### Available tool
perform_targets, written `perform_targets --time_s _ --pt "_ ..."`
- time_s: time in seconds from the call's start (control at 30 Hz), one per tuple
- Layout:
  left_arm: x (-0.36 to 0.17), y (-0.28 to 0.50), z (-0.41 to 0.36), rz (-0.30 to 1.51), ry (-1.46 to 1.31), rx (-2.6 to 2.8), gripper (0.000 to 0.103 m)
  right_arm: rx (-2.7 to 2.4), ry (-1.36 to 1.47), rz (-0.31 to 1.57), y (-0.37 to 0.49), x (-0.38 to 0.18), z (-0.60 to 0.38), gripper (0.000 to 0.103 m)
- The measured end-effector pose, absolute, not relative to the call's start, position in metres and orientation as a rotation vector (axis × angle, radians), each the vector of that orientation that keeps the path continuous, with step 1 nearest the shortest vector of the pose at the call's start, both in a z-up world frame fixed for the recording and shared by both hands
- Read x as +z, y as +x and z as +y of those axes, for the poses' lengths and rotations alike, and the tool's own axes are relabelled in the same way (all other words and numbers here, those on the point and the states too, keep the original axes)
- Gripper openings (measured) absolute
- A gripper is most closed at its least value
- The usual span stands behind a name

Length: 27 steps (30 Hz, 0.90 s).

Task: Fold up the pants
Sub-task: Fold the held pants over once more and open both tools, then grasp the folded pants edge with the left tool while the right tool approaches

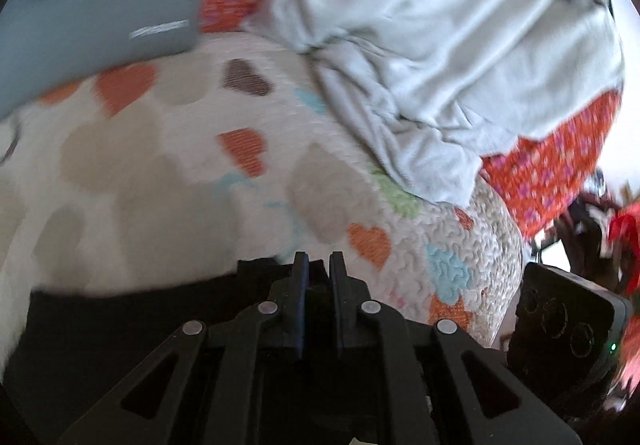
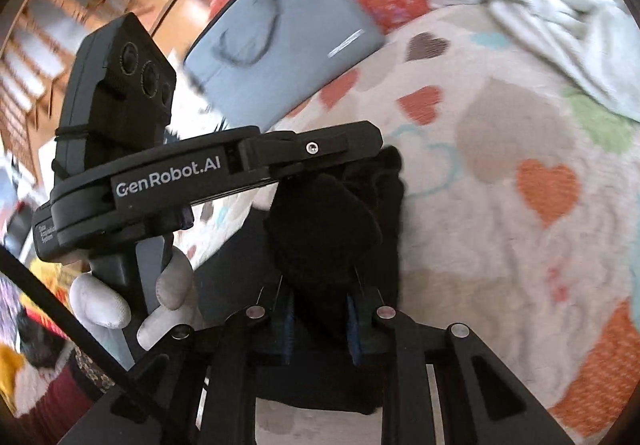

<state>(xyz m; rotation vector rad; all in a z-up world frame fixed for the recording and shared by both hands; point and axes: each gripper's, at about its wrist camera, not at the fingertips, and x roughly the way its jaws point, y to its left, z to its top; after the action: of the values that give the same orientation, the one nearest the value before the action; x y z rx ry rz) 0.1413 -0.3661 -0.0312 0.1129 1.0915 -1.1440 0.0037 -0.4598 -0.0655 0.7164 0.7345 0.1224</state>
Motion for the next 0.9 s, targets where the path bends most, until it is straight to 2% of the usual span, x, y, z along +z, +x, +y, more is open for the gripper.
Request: perform_targets --time_s 0.13,0.23,0.3,0.37,0.43,0.67,0.77,0.9 --pt "-0.046 0.155 -0.316 1.115 -0.012 -1.082 0.010 0.175 0.608 0.796 0.017 -0.069 -0.424 0.022" --pt "-0.059 0.161 -0.280 1.132 -0.098 -1.014 0.011 0.226 0.546 0.842 0.025 -0.075 -0.403 0.029" --pt "-0.067 0.169 -0.255 1.154 -0.192 -0.993 0.014 0.251 0.504 0.863 0.027 -0.078 -0.392 0.041" --pt "-0.075 0.178 -0.226 1.176 -0.306 -0.978 0.023 0.316 0.455 0.863 0.023 -0.076 -0.375 0.061" --pt "-0.078 0.184 -0.199 1.173 -0.392 -0.949 0.024 0.405 0.410 0.858 0.018 -0.072 -0.358 0.068" --pt "-0.064 0.181 -0.133 1.099 -0.497 -0.839 0.028 0.628 0.443 0.902 0.010 -0.064 -0.347 0.068" --pt "-0.058 0.168 -0.127 1.078 -0.468 -0.834 0.029 0.524 0.550 0.799 0.005 -0.048 -0.391 0.068" --pt "-0.058 0.153 -0.148 1.090 -0.422 -0.887 0.029 0.306 0.628 0.781 0.003 -0.053 -0.438 0.065"
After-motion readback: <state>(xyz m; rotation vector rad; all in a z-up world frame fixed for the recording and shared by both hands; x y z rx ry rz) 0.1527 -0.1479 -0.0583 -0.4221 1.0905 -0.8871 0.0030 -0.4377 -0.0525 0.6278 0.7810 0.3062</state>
